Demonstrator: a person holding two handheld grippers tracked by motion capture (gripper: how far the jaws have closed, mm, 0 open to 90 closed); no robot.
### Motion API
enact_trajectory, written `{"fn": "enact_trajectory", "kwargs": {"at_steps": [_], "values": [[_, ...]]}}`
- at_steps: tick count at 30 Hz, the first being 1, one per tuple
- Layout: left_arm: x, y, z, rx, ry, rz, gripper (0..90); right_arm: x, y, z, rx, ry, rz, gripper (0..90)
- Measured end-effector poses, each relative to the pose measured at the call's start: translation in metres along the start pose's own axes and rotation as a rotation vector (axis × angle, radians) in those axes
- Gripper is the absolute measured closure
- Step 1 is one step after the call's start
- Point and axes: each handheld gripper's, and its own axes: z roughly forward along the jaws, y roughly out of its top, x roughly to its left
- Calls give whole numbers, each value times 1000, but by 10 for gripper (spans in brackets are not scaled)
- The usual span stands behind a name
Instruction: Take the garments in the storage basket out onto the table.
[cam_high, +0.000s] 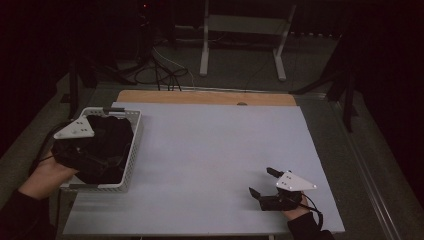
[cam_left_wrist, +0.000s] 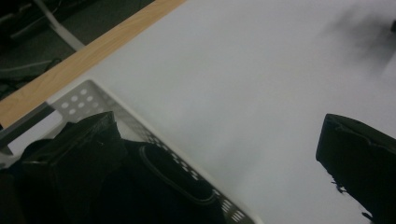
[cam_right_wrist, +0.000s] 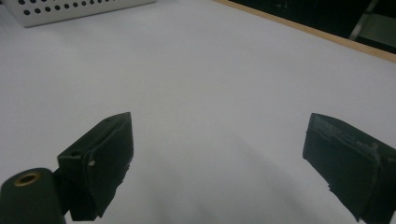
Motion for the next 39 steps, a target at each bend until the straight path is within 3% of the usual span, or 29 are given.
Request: {"fn": "enact_trajectory", "kwargs": {"at_steps": [4,8,12,17,20,24,30,32,39], "values": [[17,-6,3,0,52,-57,0,1,0,0,0,5,-5,88],[30,-13,7,15,71,-95,0,1,0,1,3,3,-9,88],[56,-32,24,60,103,-187,0,1,0,2,7,7,-9,88],[73,-46,41,83,129,-246,0,2,0,2,7,7,-11,88],[82,-52,53,116,143,-258,0,2,0,2,8,9,-10,88],[92,-61,71,163,119,-281,0,2,0,2,9,11,-9,88],[97,-74,100,267,116,-262,0,1,-1,3,11,15,-11,89],[99,-78,106,276,115,-265,0,2,-1,3,14,13,-15,88],[101,-86,122,320,178,-233,0,2,-1,3,19,15,-16,89]]}}
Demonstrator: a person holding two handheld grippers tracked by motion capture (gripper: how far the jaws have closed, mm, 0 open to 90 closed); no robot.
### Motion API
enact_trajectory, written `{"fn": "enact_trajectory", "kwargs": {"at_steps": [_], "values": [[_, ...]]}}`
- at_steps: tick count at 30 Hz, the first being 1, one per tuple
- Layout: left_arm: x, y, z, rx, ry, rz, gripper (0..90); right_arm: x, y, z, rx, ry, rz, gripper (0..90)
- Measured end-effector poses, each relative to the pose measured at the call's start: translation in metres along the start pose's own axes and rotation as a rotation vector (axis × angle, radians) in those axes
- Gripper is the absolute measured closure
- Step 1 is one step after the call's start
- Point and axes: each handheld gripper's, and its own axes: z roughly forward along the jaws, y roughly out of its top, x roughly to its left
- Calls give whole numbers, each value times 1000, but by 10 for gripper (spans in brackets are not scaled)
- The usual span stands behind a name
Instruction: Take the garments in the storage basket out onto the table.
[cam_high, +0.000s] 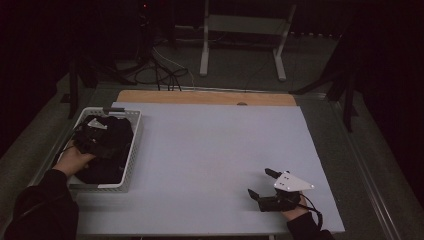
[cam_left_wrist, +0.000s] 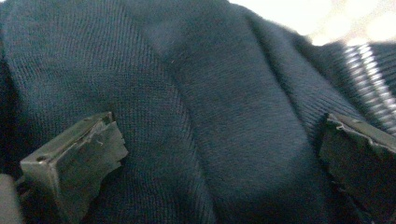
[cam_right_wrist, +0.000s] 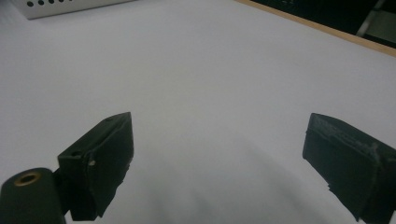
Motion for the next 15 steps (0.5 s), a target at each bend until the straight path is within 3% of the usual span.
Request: {"fn": "enact_trajectory", "kwargs": {"at_steps": [5,7,15], "values": [[2,-1,11,19,-40,-33,0,1,0,0,1,7,-2,89],[2,2,14,48,-48,-44,0,0,0,0,1,5,-4,89],[-4,6,22,89,-42,-8,0,0,0,-1,-8,3,2,106]]}}
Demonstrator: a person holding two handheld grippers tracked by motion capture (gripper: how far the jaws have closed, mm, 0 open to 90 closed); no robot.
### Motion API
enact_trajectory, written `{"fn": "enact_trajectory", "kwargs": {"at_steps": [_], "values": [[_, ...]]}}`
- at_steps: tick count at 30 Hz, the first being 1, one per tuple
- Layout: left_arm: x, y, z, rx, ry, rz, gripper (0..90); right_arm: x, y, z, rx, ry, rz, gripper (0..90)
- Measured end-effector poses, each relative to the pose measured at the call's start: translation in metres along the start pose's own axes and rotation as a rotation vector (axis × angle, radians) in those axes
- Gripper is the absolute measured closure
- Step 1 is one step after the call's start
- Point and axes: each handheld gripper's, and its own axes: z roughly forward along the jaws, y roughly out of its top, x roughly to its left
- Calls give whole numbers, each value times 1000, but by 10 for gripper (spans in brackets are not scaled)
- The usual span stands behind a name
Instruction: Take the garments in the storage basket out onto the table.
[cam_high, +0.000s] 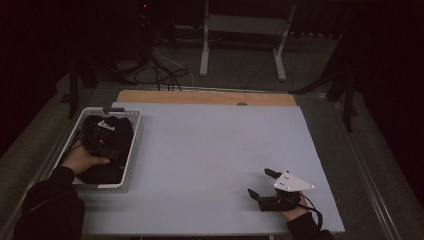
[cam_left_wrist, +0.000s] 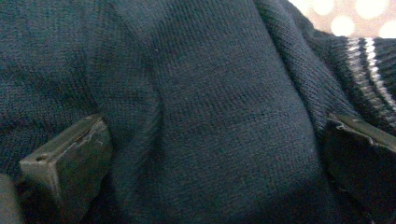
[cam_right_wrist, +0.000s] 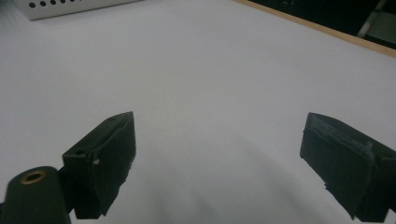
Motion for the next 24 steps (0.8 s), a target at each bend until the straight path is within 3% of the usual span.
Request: {"fn": "enact_trajectory", "kwargs": {"at_steps": [5,9,10,12,18,24], "values": [[-7,5,3,43,29,-4,2,0,0,-1,-3,-1,1,106],[-11,6,0,48,13,-6,71,0,0,-1,-4,0,3,106],[-11,6,-1,51,7,-5,136,0,0,-1,-4,2,5,106],[-13,8,-3,66,4,-8,182,-1,0,0,-1,2,6,106],[-19,9,-8,58,-16,38,399,-1,0,-1,-5,-2,8,107],[-20,11,-13,60,-10,36,515,-2,0,-1,0,-1,16,108]]}}
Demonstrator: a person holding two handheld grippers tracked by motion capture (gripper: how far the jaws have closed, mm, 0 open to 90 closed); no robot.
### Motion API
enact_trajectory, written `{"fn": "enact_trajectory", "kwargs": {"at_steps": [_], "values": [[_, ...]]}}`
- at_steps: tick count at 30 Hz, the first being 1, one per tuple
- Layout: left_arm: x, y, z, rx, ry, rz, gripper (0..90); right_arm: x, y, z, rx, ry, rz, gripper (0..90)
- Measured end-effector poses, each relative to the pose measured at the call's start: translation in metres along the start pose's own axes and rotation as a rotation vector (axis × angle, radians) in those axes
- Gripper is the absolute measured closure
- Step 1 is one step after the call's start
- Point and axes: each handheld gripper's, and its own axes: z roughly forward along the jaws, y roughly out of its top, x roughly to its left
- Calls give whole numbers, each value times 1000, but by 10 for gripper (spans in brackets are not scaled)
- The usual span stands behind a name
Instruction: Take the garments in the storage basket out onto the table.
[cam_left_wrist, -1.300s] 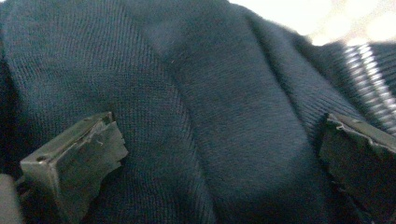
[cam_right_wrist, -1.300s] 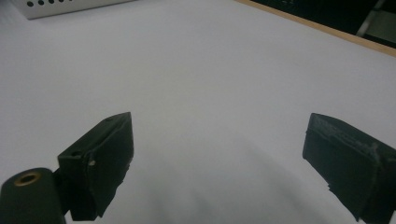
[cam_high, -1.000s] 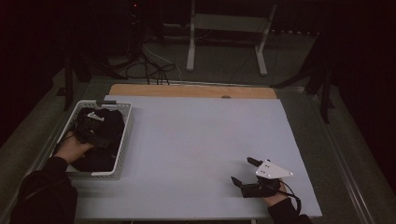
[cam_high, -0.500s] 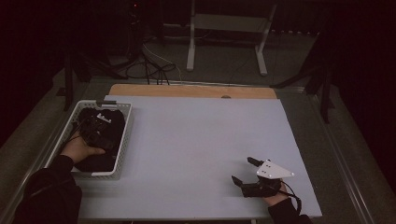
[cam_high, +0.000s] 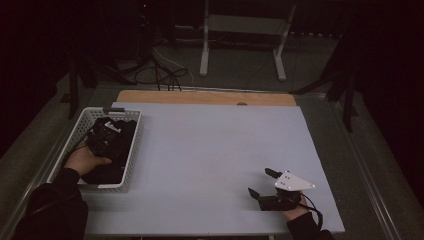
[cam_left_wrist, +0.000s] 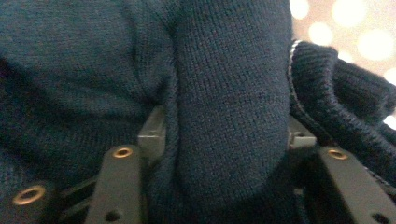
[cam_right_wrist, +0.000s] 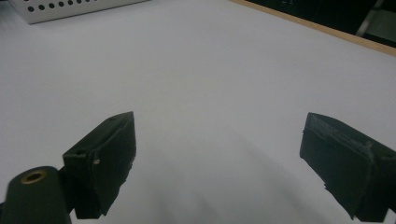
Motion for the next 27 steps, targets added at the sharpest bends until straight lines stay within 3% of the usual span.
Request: {"fn": "enact_trajectory", "kwargs": {"at_steps": [3,8,14,20,21,27], "values": [[2,1,-5,-6,-9,1,563,0,0,0,-4,-3,-1,108],[9,-4,-17,-53,-36,-32,649,-1,0,-1,-4,-7,5,108],[16,-11,-29,-115,-59,-74,666,-2,0,-1,-6,-13,4,108],[19,-16,-42,-173,-58,-81,668,-2,0,-1,-10,-14,9,108],[19,-18,-48,-201,-63,-80,668,-2,0,-2,-10,-19,7,108],[21,-23,-61,-246,-80,-90,668,-3,0,-3,-17,-25,7,108]]}}
